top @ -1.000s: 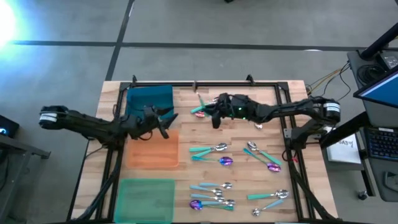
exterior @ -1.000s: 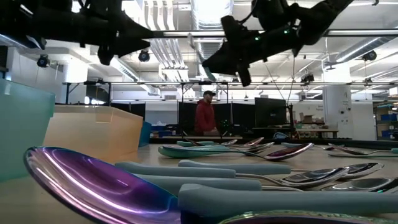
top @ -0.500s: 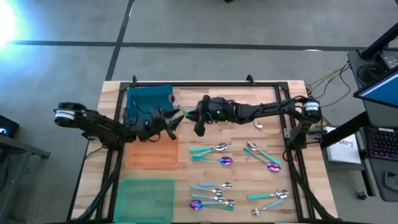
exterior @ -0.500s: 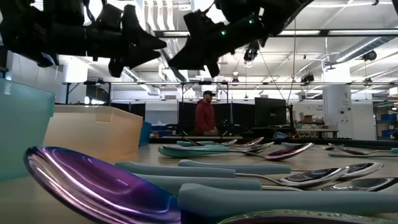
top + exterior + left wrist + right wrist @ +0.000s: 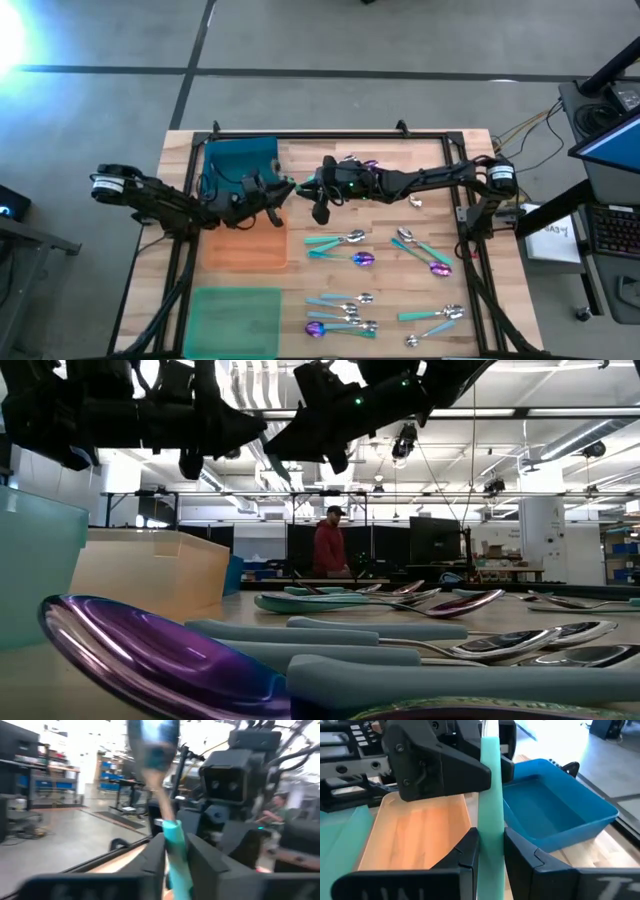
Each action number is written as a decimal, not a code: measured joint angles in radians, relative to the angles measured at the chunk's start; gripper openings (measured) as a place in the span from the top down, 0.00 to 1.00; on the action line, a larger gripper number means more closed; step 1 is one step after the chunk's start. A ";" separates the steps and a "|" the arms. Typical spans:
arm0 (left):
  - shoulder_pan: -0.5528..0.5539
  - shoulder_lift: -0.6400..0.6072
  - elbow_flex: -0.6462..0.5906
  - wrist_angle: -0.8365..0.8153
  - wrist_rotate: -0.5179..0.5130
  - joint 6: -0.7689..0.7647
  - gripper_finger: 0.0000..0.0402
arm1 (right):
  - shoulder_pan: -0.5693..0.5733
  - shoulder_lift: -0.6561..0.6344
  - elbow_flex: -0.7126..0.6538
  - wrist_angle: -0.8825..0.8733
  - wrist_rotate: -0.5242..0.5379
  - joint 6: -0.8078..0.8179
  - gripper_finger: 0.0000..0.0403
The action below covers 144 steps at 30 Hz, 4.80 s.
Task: Sort silverware by color (type)
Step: Put the green spoon into the blue bin, then put the blue spoon into the orange bin
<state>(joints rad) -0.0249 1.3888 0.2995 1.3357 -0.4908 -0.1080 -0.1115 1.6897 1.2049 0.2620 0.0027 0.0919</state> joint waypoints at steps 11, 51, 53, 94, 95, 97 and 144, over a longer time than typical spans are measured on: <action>0.005 -0.007 0.000 0.010 0.024 -0.001 0.94 | 0.002 -0.019 0.000 -0.072 -0.001 0.015 0.73; 0.423 -0.308 0.260 -1.777 -0.302 0.037 0.83 | -0.291 -0.167 -0.271 -1.051 0.498 0.419 0.63; 0.423 -0.303 0.251 -1.782 -0.301 0.023 0.78 | -0.309 -0.167 -0.281 -1.061 0.469 0.433 0.64; 0.272 -0.318 0.244 -1.509 0.118 -0.044 0.68 | -0.338 -0.032 -0.346 -1.021 0.312 0.385 0.86; 0.259 -0.318 0.244 -1.477 0.155 -0.044 0.68 | -0.339 -0.030 -0.346 -1.019 0.303 0.374 0.86; 0.226 -0.318 0.244 -1.410 0.224 -0.044 0.68 | -0.339 -0.024 -0.346 -1.017 0.301 0.356 0.86; 0.023 0.272 0.029 0.095 0.273 -0.220 0.60 | 0.051 -0.330 -0.309 -0.209 -0.003 0.247 0.96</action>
<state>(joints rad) -0.0021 1.6606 0.3290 1.4310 -0.2176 -0.3282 -0.0606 1.3598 0.8959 0.0526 -0.0006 0.3389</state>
